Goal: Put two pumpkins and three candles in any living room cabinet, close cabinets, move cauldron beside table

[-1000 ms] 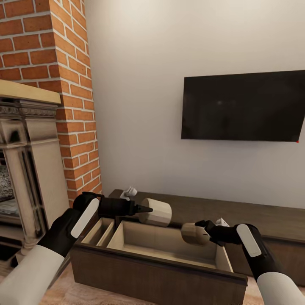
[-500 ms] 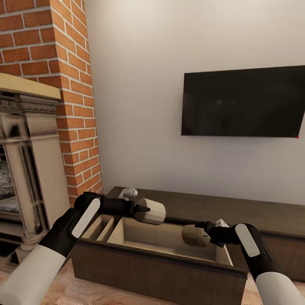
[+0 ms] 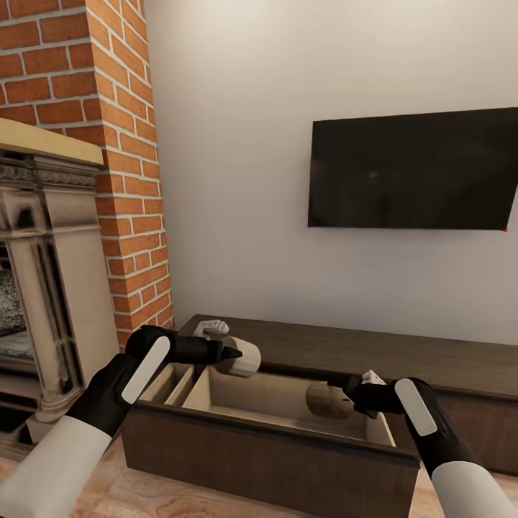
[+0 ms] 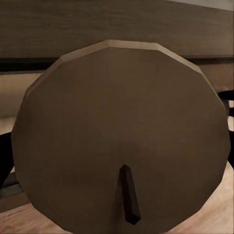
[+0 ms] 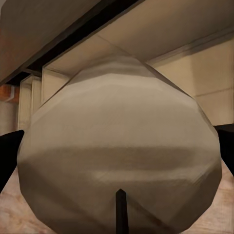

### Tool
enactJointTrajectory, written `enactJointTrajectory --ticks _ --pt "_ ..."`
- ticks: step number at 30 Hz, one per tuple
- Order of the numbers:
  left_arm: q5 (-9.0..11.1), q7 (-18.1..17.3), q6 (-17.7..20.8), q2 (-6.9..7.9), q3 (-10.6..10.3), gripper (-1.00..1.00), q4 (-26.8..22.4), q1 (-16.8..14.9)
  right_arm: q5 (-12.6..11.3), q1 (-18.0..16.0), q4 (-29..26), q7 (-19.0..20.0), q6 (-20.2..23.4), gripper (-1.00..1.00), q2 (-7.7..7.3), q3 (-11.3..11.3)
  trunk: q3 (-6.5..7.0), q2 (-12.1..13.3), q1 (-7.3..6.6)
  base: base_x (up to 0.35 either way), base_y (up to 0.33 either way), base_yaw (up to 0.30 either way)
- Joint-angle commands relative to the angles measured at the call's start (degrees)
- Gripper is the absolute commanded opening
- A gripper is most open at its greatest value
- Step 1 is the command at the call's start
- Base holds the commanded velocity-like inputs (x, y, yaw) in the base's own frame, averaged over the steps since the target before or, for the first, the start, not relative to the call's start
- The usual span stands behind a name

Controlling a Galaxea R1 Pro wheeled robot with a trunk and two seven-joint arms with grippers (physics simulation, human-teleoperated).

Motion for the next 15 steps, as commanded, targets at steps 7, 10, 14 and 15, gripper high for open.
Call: enactJointTrajectory --ticks 7,10,14,15 --pt "-0.58 0.35 0.05 0.04 -0.04 -1.00 -0.06 -0.04 -0.75 -0.04 -0.08 -0.51 -0.82 -1.00 -0.04 -0.09 0.08 -0.03 -0.01 0.000 0.022 0.063" --pt "-0.58 0.44 0.05 0.04 -0.06 -1.00 -0.06 -0.06 -0.84 -0.03 -0.08 -0.49 -1.22 -1.00 -0.06 -0.16 0.26 -0.03 -0.01 0.000 0.164 0.101" --pt "-0.53 0.43 0.05 0.04 -0.04 -1.00 -0.12 -0.05 -1.00 0.01 -0.08 -0.48 -1.40 -1.00 -0.12 -0.25 0.55 -0.03 -0.01 0.000 0.106 -0.053" --pt "-0.52 0.42 0.05 0.04 -0.02 -1.00 -0.13 -0.06 -1.06 0.02 -0.08 -0.48 -1.43 -1.00 -0.14 -0.28 0.62 -0.03 -0.01 0.000 0.046 -0.145"
